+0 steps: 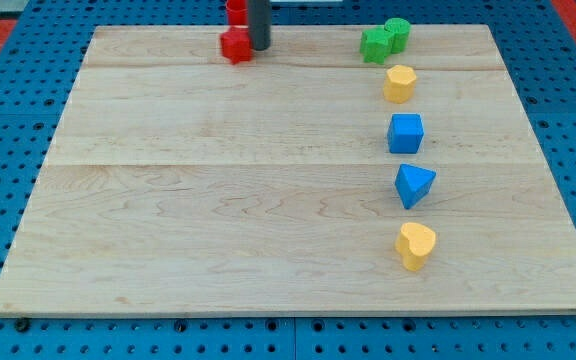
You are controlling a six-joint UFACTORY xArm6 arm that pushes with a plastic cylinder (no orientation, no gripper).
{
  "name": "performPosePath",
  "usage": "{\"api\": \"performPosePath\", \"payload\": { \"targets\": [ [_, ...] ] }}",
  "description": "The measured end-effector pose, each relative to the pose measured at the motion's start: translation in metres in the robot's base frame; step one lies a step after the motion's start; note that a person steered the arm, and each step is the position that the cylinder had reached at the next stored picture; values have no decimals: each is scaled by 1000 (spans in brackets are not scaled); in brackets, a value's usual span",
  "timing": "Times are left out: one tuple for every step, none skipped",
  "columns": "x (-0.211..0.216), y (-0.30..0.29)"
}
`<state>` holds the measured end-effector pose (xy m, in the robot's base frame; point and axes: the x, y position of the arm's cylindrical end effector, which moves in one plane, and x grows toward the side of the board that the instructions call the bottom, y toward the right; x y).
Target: Move the red star towards the top center of the board
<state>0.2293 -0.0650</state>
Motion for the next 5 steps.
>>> {"api": "performPosePath", "payload": {
  "targets": [
    [15,68],
    [71,65],
    [81,15],
    [42,-17],
    [36,-41]
  ]
}}
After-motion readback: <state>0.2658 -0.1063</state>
